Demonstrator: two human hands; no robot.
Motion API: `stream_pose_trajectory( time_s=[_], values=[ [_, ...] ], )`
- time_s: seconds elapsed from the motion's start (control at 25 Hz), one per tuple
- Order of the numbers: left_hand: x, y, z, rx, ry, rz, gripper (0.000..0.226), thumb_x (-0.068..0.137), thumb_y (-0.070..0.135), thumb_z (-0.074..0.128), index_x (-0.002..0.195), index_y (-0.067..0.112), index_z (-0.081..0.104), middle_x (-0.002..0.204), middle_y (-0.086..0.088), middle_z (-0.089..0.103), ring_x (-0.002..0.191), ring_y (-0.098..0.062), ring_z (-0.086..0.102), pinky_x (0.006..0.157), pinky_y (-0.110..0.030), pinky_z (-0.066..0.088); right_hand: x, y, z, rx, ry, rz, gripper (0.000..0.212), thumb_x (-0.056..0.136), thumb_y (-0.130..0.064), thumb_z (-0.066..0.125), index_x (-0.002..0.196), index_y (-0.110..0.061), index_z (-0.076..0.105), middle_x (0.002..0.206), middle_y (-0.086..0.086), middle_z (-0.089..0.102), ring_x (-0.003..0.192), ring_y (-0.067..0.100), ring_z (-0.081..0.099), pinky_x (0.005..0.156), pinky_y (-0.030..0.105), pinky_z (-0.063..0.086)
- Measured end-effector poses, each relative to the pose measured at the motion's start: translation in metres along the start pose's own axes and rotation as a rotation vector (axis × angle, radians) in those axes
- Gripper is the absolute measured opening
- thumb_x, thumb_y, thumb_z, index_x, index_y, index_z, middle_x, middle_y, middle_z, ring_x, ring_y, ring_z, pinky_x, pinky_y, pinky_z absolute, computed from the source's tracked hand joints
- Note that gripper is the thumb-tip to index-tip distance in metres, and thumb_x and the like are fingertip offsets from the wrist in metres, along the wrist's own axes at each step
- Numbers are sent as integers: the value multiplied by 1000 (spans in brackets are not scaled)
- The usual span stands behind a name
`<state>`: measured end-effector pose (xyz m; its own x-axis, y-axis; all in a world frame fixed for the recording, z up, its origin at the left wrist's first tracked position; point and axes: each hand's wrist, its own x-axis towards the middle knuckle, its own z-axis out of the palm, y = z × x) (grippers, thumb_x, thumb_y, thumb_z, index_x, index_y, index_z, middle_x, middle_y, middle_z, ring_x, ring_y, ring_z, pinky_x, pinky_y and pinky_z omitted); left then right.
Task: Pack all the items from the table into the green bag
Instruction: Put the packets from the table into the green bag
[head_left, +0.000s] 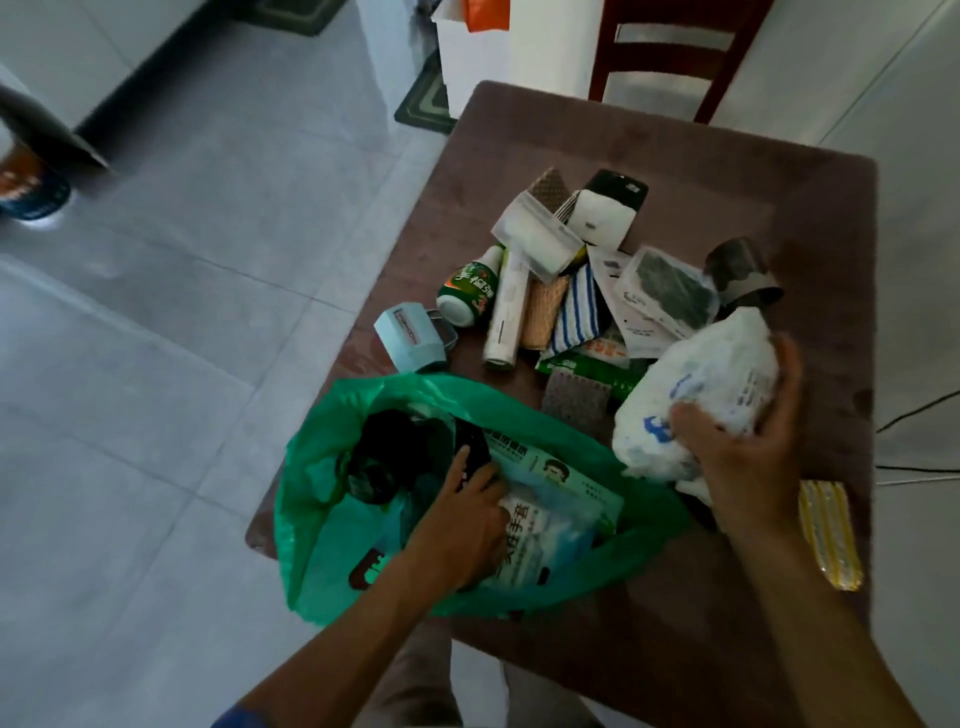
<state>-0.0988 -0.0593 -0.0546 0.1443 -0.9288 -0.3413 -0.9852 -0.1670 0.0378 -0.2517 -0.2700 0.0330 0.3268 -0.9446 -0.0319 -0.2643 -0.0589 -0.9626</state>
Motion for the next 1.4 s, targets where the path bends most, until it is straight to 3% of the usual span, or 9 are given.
stream_pose_trajectory(
  time_s=[0.16,0.24,0.4,0.6,0.76,0.84,0.96,1.12,1.4],
  values=[
    [-12,-29,-1,-143,88,-93,41,56,25,75,97,24,70,121,-6,63,128,-30,44,112,-50,7,-58,-14,24,-11,-732,192,93,67,-22,84,137,-57,33,143,-15,42,122,11,54,87,33,56],
    [-17,-42,-4,-242,251,-120,46,60,17,71,106,21,67,130,-10,58,132,-30,41,114,-46,9,-75,11,56,-355,-841,314,86,67,-40,75,139,-55,30,142,-10,39,121,18,51,89,38,51],
    [-27,-48,-14,-418,411,-139,39,87,19,50,124,16,58,145,-11,42,139,-28,32,115,-46,24,-76,50,118,-656,-583,177,71,81,-45,66,139,-32,28,142,7,35,116,31,51,87,42,47],
    [-19,-38,0,-436,350,-66,40,87,23,48,126,18,57,139,-10,50,131,-25,39,105,-49,39,-71,65,140,-888,-634,10,60,91,-47,52,143,-26,30,138,10,42,119,33,46,90,45,47],
    [-5,-19,-3,-414,414,-6,46,83,26,46,127,17,56,135,-12,55,127,-28,45,106,-48,38,-80,41,106,-688,-461,-147,43,91,-33,54,131,-17,55,123,7,63,105,27,62,84,39,53],
    [2,-7,0,-338,351,-11,48,81,40,48,126,24,56,137,-10,53,128,-31,46,107,-50,34,-66,49,62,-561,-165,-64,40,88,-24,53,126,-16,62,120,5,68,104,22,65,85,33,53],
    [13,9,4,-171,191,-49,65,64,56,64,123,32,52,143,-15,45,130,-41,40,107,-61,23,-14,90,-3,-622,137,222,64,84,-20,60,144,-16,38,146,13,44,126,32,48,101,41,41],
    [16,29,-6,-38,163,-64,71,46,42,83,109,23,56,139,-20,47,132,-43,33,105,-62,19,35,146,-31,-677,80,705,99,80,-43,69,153,-27,4,159,18,11,139,44,26,111,53,25],
    [-14,-21,-3,2,158,-254,71,54,19,80,120,25,55,150,-13,37,139,-38,27,111,-57,8,52,147,-34,-421,195,650,92,73,-31,79,145,-19,23,147,17,38,129,41,42,101,45,39]
  ],
)
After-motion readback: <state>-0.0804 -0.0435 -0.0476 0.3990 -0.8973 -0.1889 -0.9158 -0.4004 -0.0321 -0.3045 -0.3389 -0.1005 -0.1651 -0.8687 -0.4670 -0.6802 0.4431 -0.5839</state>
